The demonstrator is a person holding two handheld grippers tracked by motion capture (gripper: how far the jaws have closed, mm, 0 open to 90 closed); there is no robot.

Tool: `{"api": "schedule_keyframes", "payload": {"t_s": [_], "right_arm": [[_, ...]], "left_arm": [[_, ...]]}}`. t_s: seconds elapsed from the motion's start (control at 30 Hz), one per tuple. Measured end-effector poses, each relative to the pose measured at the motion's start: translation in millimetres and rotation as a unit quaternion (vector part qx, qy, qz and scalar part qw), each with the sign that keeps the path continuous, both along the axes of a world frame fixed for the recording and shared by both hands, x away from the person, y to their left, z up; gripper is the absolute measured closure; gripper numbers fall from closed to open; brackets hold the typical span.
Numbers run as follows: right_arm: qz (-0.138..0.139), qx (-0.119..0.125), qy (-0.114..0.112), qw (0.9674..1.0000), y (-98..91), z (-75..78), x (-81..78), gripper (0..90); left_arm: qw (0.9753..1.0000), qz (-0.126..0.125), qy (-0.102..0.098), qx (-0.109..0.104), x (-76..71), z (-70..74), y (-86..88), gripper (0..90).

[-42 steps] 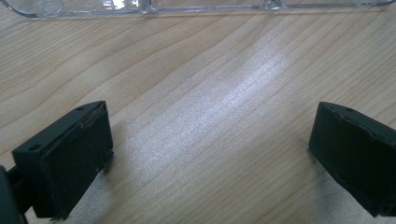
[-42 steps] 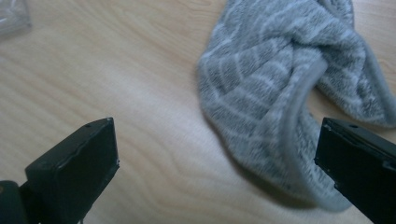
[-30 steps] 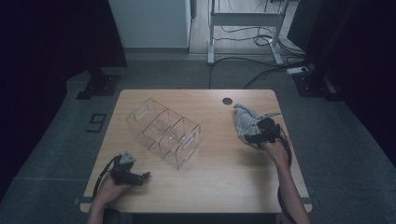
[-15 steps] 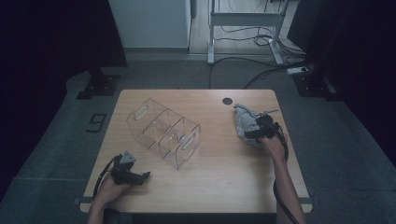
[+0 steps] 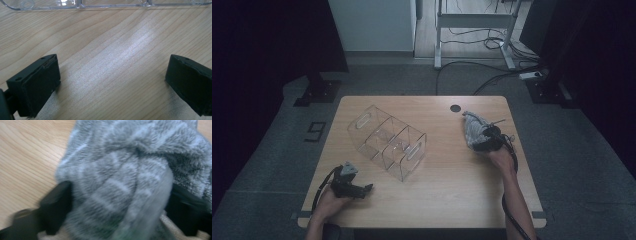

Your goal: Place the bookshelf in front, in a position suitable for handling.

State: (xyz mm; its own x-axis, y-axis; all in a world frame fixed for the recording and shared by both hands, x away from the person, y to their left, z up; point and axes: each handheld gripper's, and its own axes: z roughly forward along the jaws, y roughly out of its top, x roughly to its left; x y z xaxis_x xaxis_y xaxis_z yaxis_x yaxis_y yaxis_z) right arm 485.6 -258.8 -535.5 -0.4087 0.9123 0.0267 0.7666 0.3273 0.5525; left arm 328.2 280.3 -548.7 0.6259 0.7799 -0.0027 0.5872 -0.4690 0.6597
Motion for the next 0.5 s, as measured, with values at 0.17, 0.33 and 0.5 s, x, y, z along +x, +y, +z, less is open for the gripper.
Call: {"api": "schedule_keyframes", "payload": {"t_s": [0.17,0.33,0.5], "right_arm": [[0.002,0.009,-0.002,1.0,3.1,5.6,-2.5,52.2],[0.003,0.019,-0.001,0.9998,5.3,7.7,-4.6,70.0],[0.004,0.015,-0.012,0.9998,5.3,17.4,-8.5,71.8]], "left_arm": [[1.0,0.0,0.0,0.0,0.0,0.0,-0.1,0.0],[1.0,0.0,0.0,0.0,0.0,0.0,-0.1,0.0],[1.0,0.001,0.0,0.0,0.0,0.0,-0.1,0.0]]}}
